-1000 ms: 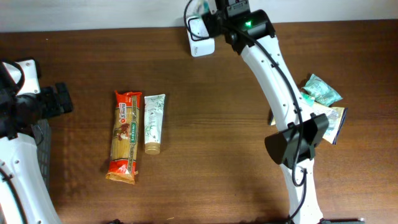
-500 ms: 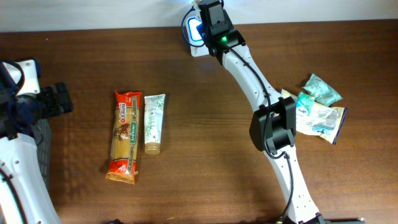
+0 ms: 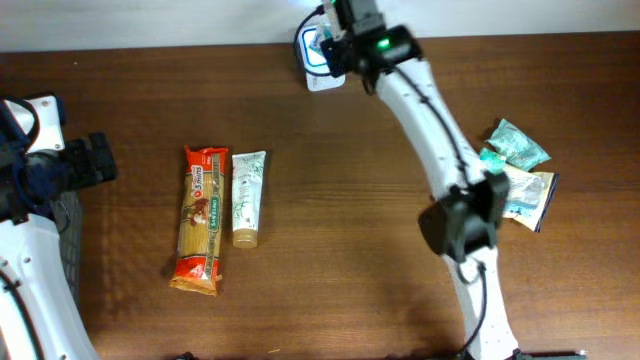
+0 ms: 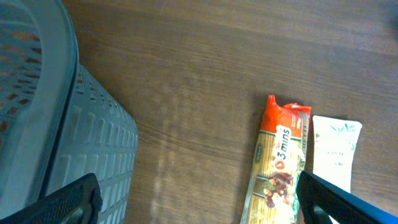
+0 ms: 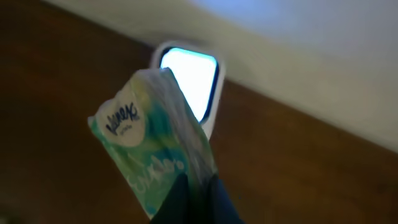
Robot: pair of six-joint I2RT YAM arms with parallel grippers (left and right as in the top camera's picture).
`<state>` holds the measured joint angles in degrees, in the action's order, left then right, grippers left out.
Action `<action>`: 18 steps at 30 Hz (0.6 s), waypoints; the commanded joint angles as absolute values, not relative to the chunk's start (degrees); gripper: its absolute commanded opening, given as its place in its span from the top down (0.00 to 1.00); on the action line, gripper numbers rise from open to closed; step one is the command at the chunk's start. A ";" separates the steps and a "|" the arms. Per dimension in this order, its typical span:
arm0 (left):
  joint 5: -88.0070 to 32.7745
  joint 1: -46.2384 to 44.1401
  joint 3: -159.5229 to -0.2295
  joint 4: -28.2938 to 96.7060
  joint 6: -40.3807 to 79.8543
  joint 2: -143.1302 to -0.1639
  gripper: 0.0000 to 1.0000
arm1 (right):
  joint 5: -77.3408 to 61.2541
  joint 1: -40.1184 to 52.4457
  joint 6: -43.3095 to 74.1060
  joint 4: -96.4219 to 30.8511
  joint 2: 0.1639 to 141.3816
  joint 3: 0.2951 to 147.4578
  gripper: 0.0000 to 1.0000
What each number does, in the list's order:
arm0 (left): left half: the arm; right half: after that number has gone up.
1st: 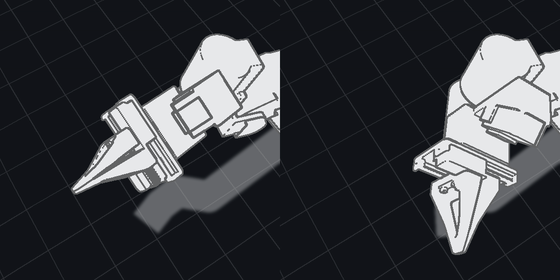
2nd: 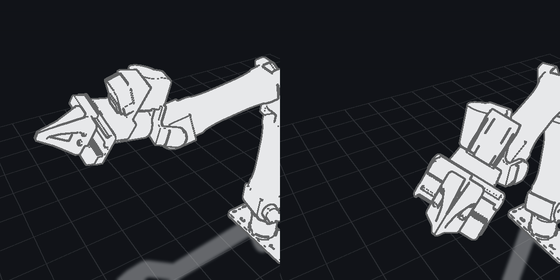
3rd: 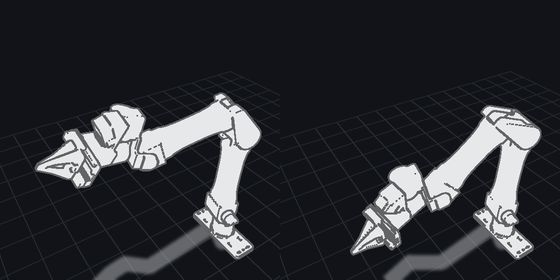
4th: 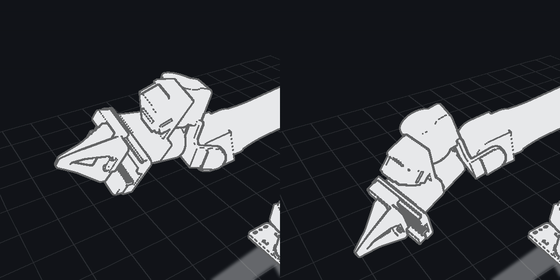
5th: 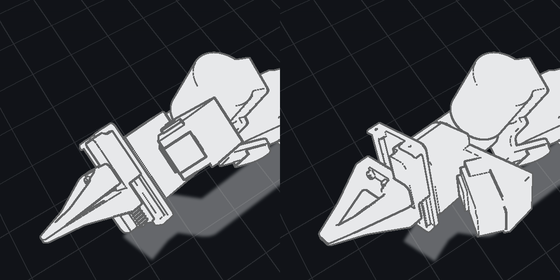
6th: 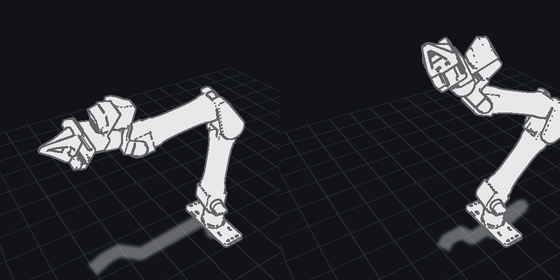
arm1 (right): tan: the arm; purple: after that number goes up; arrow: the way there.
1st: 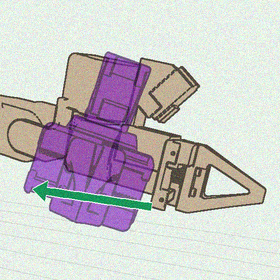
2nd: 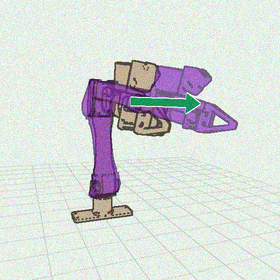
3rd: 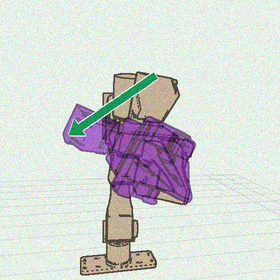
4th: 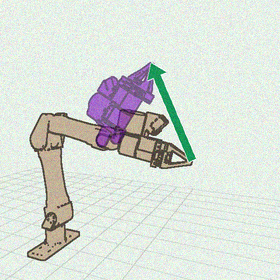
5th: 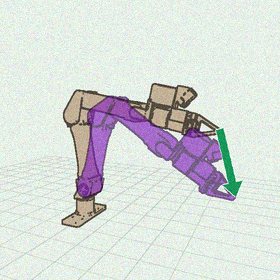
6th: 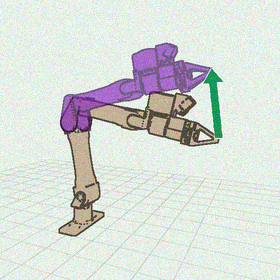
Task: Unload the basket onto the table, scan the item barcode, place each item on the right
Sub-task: 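Hold the Kleenex pack in front of the white scanner, then carry the pack right and release it on the white-blue bag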
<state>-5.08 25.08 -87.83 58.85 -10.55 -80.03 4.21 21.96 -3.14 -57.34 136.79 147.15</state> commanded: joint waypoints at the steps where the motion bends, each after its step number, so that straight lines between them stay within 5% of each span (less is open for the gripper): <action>1: -5.10 24.97 -87.83 58.78 -11.46 -79.75 0.01 | -6.52 19.29 3.09 -68.45 127.31 148.09 0.96; 8: -5.08 24.97 -87.83 58.78 -11.46 -79.75 0.01 | -4.05 6.02 11.11 -94.30 124.64 147.28 0.96; 12: -5.10 24.97 -87.83 58.78 -11.46 -79.75 0.01 | 8.43 -1.58 20.67 -93.62 125.43 139.68 0.96; 18: -5.10 24.97 -87.83 58.78 -11.46 -79.75 0.01 | 8.91 -6.37 20.69 -88.86 125.43 120.29 0.96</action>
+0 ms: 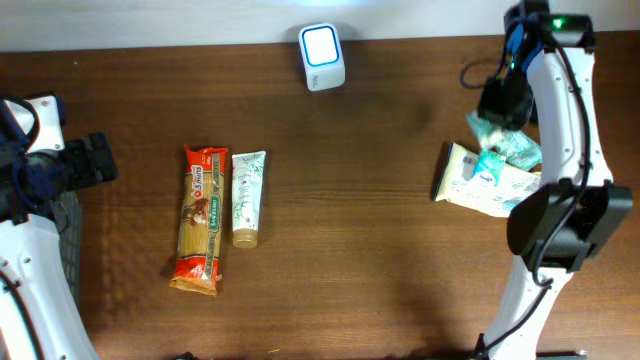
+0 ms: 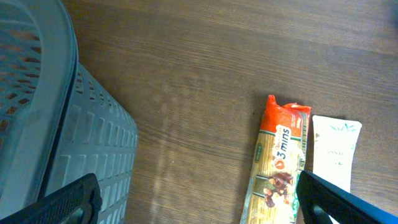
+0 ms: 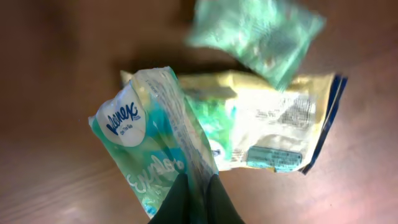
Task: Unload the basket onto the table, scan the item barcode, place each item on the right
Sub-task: 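Carry the pack right and release it on the white-blue bag, then reach the right gripper to the white tube and grasp it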
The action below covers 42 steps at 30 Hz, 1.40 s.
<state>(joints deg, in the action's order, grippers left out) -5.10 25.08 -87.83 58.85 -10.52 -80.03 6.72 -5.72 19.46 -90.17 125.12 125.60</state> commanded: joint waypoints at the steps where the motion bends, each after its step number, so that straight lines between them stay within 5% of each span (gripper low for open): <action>1: -5.08 24.97 -87.83 58.78 -11.46 -79.75 0.01 | 9.47 -6.90 20.67 -88.12 125.43 118.37 0.96; 6: -5.08 24.97 -87.83 58.78 -11.46 -79.75 0.01 | 9.69 -10.63 20.67 -87.31 125.43 116.29 0.95; 8: -5.10 24.97 -87.83 58.78 -11.46 -79.75 0.01 | 9.72 -10.74 20.34 -87.31 125.43 116.29 0.73; 9: -5.10 24.97 -87.83 58.78 -11.46 -79.75 0.01 | 9.72 -10.72 20.14 -87.35 125.43 116.29 0.54; 11: -5.08 24.97 -87.83 58.78 -11.46 -79.75 0.01 | 9.69 -10.66 19.97 -87.37 125.40 116.62 0.42; 15: -5.10 24.97 -87.83 58.78 -11.46 -79.75 0.01 | -0.78 -8.27 13.04 -87.68 125.08 124.01 0.43; 23: -5.10 24.97 -87.83 58.78 -11.46 -79.75 0.01 | -18.61 11.73 10.31 -79.26 125.45 128.64 0.38; 31: -5.10 24.97 -87.83 58.78 -11.46 -79.75 0.01 | -18.83 34.54 22.26 -61.19 131.02 122.13 0.21; 33: -5.10 24.97 -87.83 58.78 -11.46 -79.75 0.01 | -18.44 37.47 25.04 -59.72 133.08 122.08 0.09; 42: -5.10 24.97 -87.83 58.78 -11.46 -79.75 0.01 | -22.17 41.89 33.76 -55.66 142.85 122.08 0.07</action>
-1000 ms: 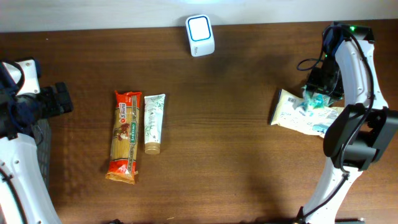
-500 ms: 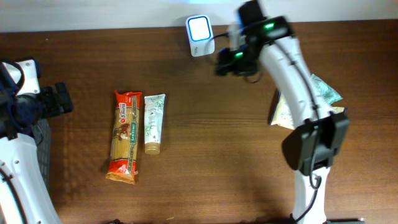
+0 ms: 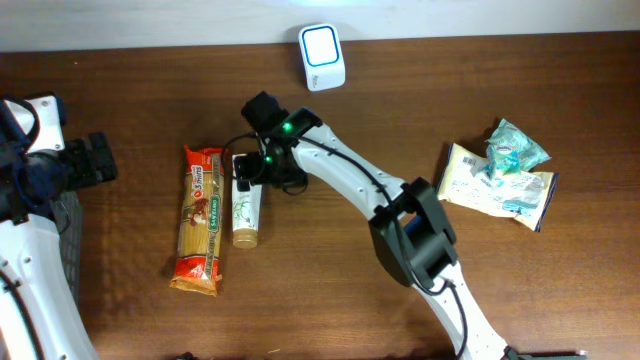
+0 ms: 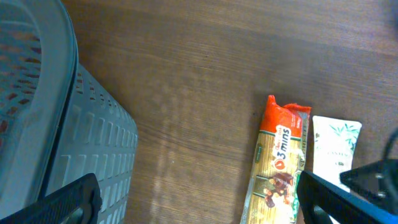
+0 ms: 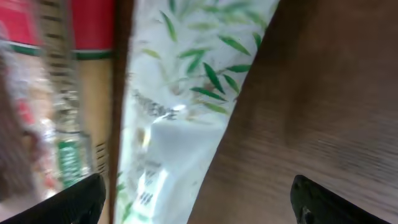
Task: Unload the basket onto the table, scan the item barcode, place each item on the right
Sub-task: 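Reach the right gripper to the white tube and grasp it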
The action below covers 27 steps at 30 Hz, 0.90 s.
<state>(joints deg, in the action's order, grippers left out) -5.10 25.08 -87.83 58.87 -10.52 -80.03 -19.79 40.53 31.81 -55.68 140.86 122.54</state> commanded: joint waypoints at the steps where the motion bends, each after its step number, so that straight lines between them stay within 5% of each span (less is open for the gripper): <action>1: -5.08 24.97 -87.83 58.78 -11.46 -79.75 0.01 | -22.81 42.11 33.76 -55.66 143.24 122.04 0.07; 3: -5.10 24.97 -87.83 58.78 -11.46 -79.75 0.01 | -23.35 42.44 33.71 -55.59 144.18 122.04 0.13; 8: -5.08 24.97 -87.83 58.78 -11.46 -79.75 0.01 | -23.11 43.03 33.28 -55.64 145.18 121.14 0.51; 13: -5.10 24.97 -87.83 58.78 -11.46 -79.75 0.01 | -23.18 42.98 28.03 -56.93 145.12 120.31 0.78; 20: -5.08 24.97 -87.83 58.78 -11.46 -79.75 0.01 | -13.74 38.13 14.68 -71.88 141.18 125.19 0.84; 27: -5.10 24.97 -87.83 58.78 -11.46 -79.75 0.01 | 28.82 37.91 22.57 -83.94 139.24 125.69 0.91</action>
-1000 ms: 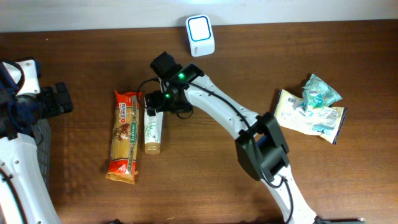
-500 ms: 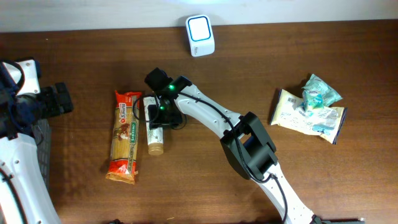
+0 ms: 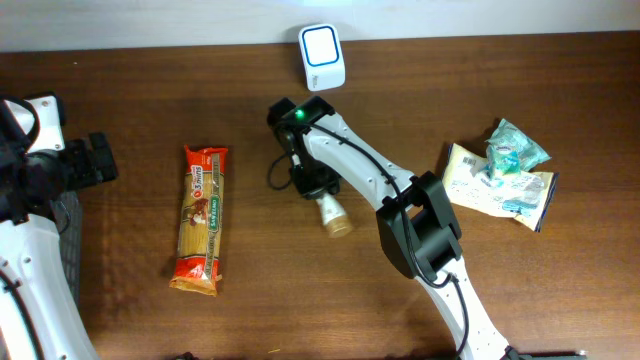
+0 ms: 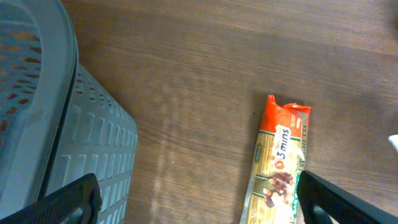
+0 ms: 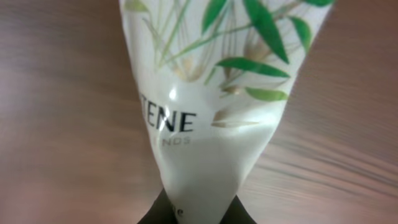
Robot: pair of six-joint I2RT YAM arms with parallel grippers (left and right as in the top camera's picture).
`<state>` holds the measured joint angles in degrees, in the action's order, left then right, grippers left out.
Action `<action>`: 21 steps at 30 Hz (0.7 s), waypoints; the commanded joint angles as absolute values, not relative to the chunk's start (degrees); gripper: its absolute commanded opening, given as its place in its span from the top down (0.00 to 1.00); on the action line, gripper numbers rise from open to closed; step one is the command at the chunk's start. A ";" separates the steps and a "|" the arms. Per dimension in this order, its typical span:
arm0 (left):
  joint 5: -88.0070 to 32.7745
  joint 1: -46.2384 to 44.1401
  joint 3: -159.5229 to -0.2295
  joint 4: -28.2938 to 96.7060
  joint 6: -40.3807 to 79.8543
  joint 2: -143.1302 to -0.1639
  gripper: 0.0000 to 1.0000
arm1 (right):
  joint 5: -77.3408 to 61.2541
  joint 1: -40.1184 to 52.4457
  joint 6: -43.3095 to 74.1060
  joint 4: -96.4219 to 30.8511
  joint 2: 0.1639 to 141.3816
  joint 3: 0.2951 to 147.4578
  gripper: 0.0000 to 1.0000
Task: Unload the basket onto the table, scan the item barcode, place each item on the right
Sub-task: 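Reach the right gripper to the white tube and grasp it, then lift the white tube and move it toward the scanner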
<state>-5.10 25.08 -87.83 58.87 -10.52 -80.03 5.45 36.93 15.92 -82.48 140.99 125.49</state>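
The white tube with green leaf print (image 5: 205,93) fills the right wrist view, and my right gripper (image 5: 196,214) is shut on its lower part. In the overhead view that right gripper (image 3: 311,181) holds the tube (image 3: 327,208) over mid-table, its tan cap pointing toward the front right. The white scanner (image 3: 322,43) stands at the table's back edge, well behind the tube. My left gripper (image 4: 199,205) is open at the far left with nothing between its fingers.
An orange pasta packet (image 3: 203,218) lies left of centre, also seen in the left wrist view (image 4: 280,168). A grey slotted basket (image 4: 37,124) sits at the far left. Green tissue packs and a yellow wipes pack (image 3: 500,178) lie at the right.
My right gripper was open over the tube lying beside the pasta packet. Now it is shut on the tube, which is off that spot and to the right, mid-table. The left arm has not moved.
My right gripper first held a green tissue pack in front of the scanner. Then it held the pack over the pile at the right. Later the pack lay on that pile and the gripper was open at the tube. Now it holds the tube.
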 commanded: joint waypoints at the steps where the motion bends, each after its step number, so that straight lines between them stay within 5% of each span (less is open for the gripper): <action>1: -5.10 24.97 -87.83 58.81 -11.46 -79.75 0.01 | 32.29 38.26 24.45 -83.81 139.24 124.99 0.91; 6: -5.10 24.97 -87.83 58.78 -11.46 -79.75 0.01 | 41.21 38.50 29.04 -81.25 139.90 116.92 0.89; 9: -5.10 24.97 -87.83 58.78 -11.46 -79.75 0.01 | 39.44 39.48 27.62 -81.14 139.98 116.53 0.72; 10: -5.08 24.97 -87.83 58.78 -11.46 -79.75 0.01 | 36.12 40.32 23.68 -80.79 139.98 116.92 0.58; 18: -5.08 24.97 -87.83 58.78 -11.46 -79.75 0.01 | 31.42 50.35 21.23 -82.06 139.90 121.30 0.29; 21: -5.10 24.97 -87.83 58.78 -11.46 -79.75 0.01 | 25.65 49.98 19.07 -85.30 139.85 128.97 0.29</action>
